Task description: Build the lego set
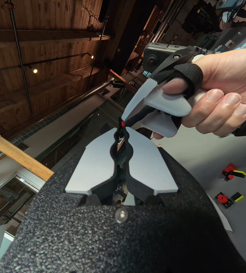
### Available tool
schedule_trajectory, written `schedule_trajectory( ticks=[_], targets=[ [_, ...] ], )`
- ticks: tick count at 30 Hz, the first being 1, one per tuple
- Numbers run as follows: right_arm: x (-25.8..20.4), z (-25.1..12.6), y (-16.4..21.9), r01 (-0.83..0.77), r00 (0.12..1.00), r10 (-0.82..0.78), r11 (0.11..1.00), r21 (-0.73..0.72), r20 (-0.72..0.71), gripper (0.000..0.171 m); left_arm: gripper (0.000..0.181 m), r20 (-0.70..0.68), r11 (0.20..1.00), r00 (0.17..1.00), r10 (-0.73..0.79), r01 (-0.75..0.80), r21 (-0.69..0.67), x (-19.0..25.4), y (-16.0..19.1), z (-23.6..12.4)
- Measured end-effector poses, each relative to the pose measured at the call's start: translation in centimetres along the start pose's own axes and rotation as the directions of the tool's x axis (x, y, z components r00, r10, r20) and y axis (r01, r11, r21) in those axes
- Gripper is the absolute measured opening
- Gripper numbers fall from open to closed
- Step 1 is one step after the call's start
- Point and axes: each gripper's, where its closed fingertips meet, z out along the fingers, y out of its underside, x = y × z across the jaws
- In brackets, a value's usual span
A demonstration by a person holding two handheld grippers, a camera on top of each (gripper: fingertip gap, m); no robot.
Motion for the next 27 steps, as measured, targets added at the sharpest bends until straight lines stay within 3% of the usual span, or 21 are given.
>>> schedule_trajectory(
  ticks=[4, 12, 27],
  targets=[
    [0.14, 0.09, -0.23, -0.007, 1.000, 0.006, 1.000, 0.015, 0.001, 0.008, 0.006, -0.007, 1.000, 1.000, 0.007, -0.007, -0.001, 0.31, 0.01, 0.07],
    [0.00, 0.45, 0.11, 0.038, 0.999, -0.038, 0.999, -0.029, -0.009, 0.014, 0.005, -0.006, 0.999, 0.999, -0.039, 0.039, -0.002, 0.07, 0.06, 0.16],
    [-0.22, 0.12, 0.39, 0.085, 0.996, -0.083, 0.987, -0.136, 0.020, 0.008, 0.005, -0.090, 0.996, 0.992, -0.088, 0.090, 0.025, 0.00, -0.17, -0.15]
  ],
)
